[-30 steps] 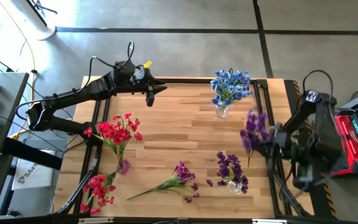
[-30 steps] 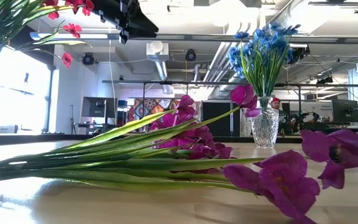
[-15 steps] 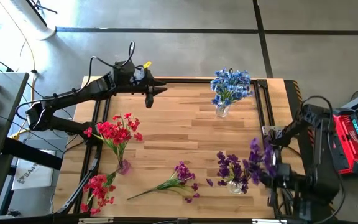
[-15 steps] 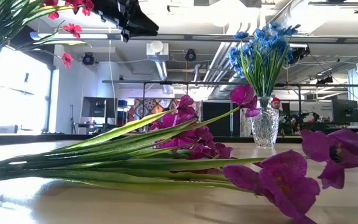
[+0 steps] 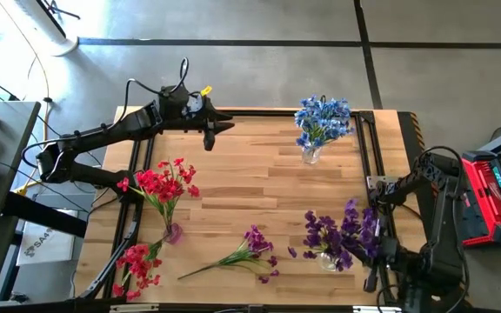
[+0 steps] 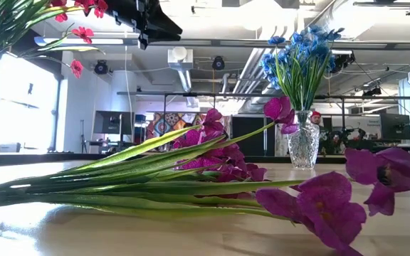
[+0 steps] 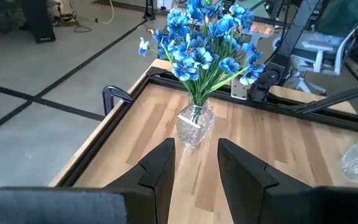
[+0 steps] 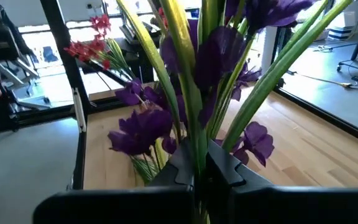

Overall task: Sort flowers into vase by color
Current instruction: Put the right violet flower into the bottom transparent flower vase

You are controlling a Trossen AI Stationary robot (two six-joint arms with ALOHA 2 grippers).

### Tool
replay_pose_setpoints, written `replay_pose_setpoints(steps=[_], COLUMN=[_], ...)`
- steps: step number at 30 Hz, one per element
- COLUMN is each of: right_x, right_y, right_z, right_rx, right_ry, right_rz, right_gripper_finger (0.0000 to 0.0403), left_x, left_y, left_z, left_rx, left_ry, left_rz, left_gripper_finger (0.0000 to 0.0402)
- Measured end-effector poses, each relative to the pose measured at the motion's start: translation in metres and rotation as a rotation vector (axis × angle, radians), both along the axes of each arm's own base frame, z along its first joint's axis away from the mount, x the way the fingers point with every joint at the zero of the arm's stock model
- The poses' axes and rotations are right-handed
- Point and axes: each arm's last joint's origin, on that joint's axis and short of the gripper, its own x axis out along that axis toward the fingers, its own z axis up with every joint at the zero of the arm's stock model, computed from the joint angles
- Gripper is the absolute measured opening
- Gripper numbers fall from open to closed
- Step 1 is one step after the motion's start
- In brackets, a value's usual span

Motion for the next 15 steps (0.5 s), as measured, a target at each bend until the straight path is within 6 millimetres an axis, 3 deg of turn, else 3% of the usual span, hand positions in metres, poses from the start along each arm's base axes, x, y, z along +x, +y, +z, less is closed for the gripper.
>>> replay_pose_setpoints(steps=[15], right_x=[0.0002], right_y=[0.0025], right_z=[-0.0026], right_rx=[0.050], right_ry=[0.068], right_rz=[-0.005], right_gripper_finger=[0.0009], left_x=[0.0023], left_y=[-0.0031], left_z=[0.0029], left_rx=[0.019], left_ry=[-0.026], left_rz=[-0.040], left_gripper_finger=[0.0108])
